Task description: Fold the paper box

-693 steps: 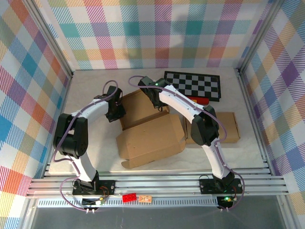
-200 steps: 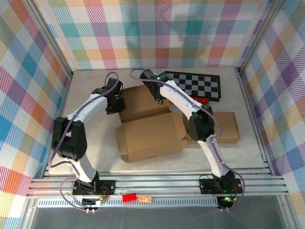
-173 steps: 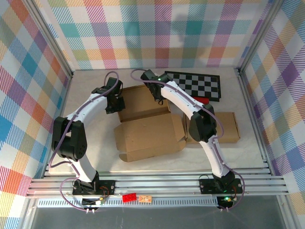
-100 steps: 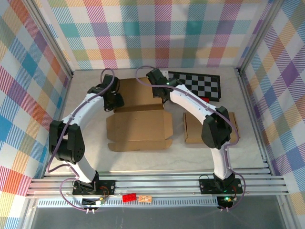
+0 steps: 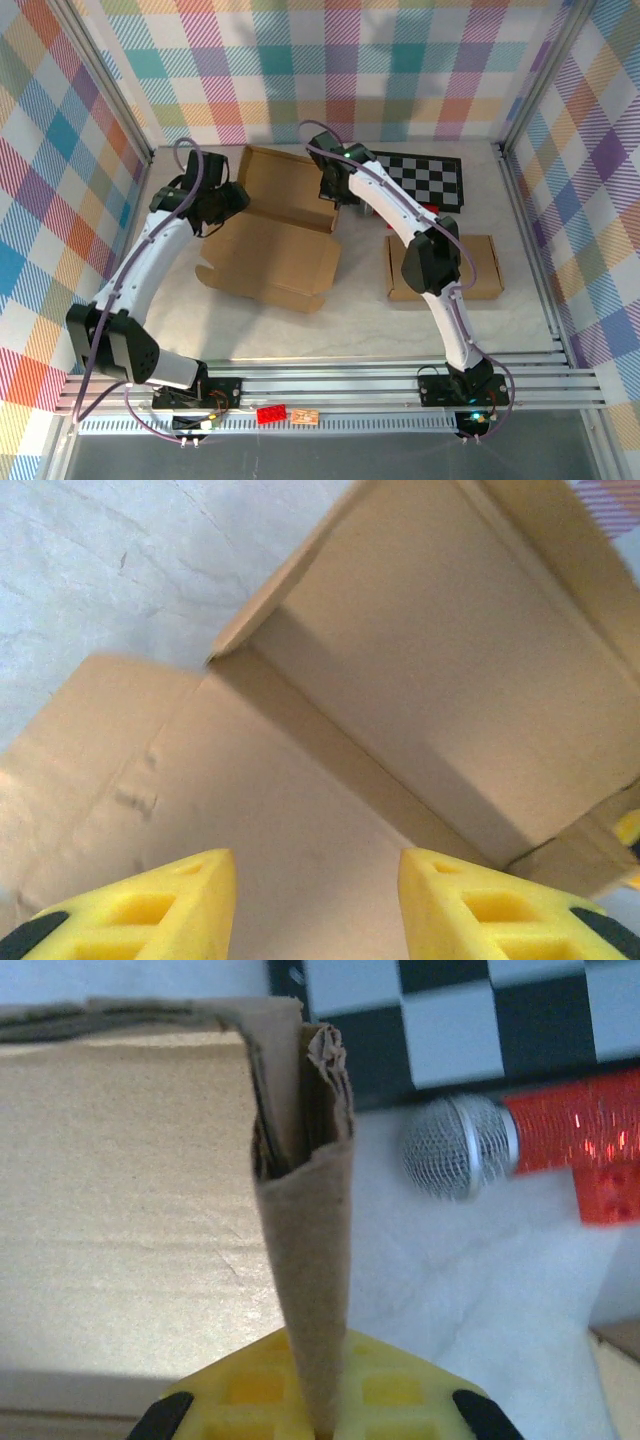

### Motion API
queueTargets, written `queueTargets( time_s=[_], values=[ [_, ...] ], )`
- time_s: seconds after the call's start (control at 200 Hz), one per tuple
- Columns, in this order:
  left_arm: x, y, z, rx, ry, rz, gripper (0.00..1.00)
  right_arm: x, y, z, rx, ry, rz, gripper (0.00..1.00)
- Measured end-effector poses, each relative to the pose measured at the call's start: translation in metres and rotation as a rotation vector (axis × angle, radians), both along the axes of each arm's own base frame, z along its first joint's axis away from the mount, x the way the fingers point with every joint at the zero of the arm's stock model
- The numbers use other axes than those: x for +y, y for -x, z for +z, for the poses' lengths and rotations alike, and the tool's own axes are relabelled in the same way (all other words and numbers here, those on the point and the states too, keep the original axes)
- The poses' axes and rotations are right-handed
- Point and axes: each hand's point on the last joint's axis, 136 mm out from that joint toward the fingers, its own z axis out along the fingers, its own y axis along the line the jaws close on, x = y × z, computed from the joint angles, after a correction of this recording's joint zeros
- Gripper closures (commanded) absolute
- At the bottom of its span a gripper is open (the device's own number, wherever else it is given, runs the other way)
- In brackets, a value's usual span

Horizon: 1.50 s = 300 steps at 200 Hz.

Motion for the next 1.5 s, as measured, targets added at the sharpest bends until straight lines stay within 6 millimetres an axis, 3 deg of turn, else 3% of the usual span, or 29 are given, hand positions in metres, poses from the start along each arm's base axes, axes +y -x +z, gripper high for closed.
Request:
queueTargets(
  time_s=[0.19, 0.405, 0.545, 0.68, 0.76, 0.885, 0.955, 1.095, 1.305, 1.4, 1.5],
  values=[
    [0.006, 0.03, 0.013, 0.021, 0.028, 0.027, 0.54, -0.007, 0.032, -0.03, 0.217, -0.161, -0.229, 1.0],
    [0.016, 0.058, 0.01, 0.087, -0.007, 0.04, 0.53, 0.006, 0.084, -0.072, 0.488, -0.283, -0.47, 1.0],
    [0.026, 0.073, 0.017, 0.083, -0.043, 0.051, 0.52, 0.01, 0.112, -0.081, 0.581, -0.332, -0.595, 1.0],
    [0.041, 0.083, 0.02, 0.08, -0.071, 0.085, 0.5, 0.016, 0.123, -0.08, 0.613, -0.4, -0.668, 1.0],
    [0.062, 0.09, 0.008, 0.107, -0.071, 0.148, 0.5, 0.019, 0.127, -0.082, 0.63, -0.428, -0.69, 1.0],
    [0.105, 0.111, -0.029, 0.204, -0.027, 0.332, 0.5, 0.022, 0.128, -0.09, 0.645, -0.452, -0.707, 1.0],
    [0.113, 0.117, -0.041, 0.233, -0.006, 0.393, 0.51, 0.023, 0.128, -0.091, 0.65, -0.459, -0.71, 1.0],
    [0.108, 0.107, -0.068, 0.253, 0.096, 0.445, 0.56, 0.026, 0.126, -0.091, 0.649, -0.478, -0.711, 1.0],
    [0.076, 0.058, -0.134, 0.314, 0.366, 0.411, 0.6, 0.028, 0.125, -0.091, 0.652, -0.488, -0.706, 1.0],
    [0.065, 0.038, -0.138, 0.288, 0.448, 0.375, 0.61, 0.028, 0.128, -0.093, 0.654, -0.487, -0.711, 0.97],
    [0.055, 0.017, -0.126, 0.239, 0.514, 0.319, 0.61, 0.027, 0.134, -0.095, 0.657, -0.49, -0.727, 0.91]
  ],
)
